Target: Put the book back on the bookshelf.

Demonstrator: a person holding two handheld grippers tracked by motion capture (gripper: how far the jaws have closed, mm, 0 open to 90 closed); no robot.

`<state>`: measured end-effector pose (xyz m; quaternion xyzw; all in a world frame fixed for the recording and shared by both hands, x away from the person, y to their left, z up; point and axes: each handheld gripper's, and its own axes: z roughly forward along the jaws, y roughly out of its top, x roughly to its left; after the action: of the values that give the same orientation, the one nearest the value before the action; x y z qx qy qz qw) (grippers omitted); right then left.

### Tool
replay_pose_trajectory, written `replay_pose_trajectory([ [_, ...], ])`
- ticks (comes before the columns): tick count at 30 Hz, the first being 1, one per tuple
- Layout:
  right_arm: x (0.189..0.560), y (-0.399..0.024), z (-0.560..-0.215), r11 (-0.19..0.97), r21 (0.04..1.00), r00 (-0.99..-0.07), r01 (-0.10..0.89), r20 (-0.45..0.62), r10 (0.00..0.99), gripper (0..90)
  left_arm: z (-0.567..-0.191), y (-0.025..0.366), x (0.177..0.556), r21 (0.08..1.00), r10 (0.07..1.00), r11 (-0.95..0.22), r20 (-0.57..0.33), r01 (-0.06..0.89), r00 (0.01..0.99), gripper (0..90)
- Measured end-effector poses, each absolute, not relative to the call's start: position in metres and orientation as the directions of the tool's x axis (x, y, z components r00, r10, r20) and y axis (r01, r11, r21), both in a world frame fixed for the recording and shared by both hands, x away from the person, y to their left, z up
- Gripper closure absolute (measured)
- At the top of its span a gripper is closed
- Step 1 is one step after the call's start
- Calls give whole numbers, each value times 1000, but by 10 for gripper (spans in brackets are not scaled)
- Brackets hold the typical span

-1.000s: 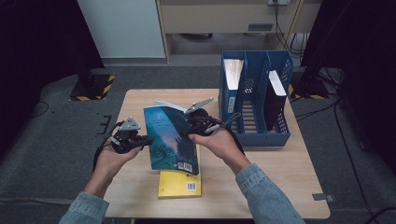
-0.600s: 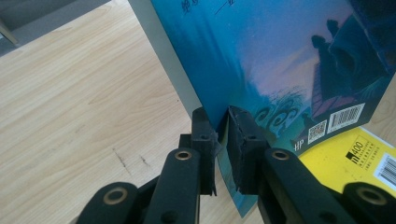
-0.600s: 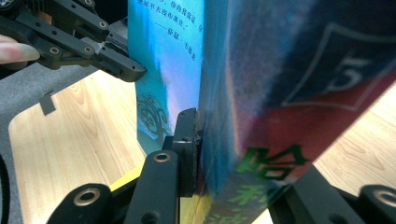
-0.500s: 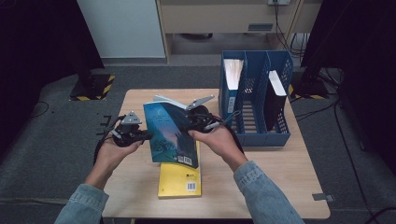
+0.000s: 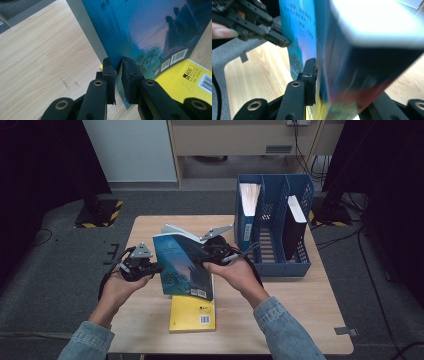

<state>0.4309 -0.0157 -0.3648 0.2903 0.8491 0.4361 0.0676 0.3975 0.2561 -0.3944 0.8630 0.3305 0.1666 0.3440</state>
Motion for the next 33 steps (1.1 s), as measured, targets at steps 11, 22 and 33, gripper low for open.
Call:
replay_pose_trajectory([
  [11,430,-14,-342,473,791,-836,387,85,542,728,-395,254,397,709,688,-548,80,444,722,810],
  [22,426,-16,-341,481,796,-840,366,61,539,716,-395,250,406,716,699,-542,94,440,709,810],
  [33,424,-15,-342,485,792,-863,371,100,496,676,-396,253,402,719,699,-533,77,446,711,806],
])
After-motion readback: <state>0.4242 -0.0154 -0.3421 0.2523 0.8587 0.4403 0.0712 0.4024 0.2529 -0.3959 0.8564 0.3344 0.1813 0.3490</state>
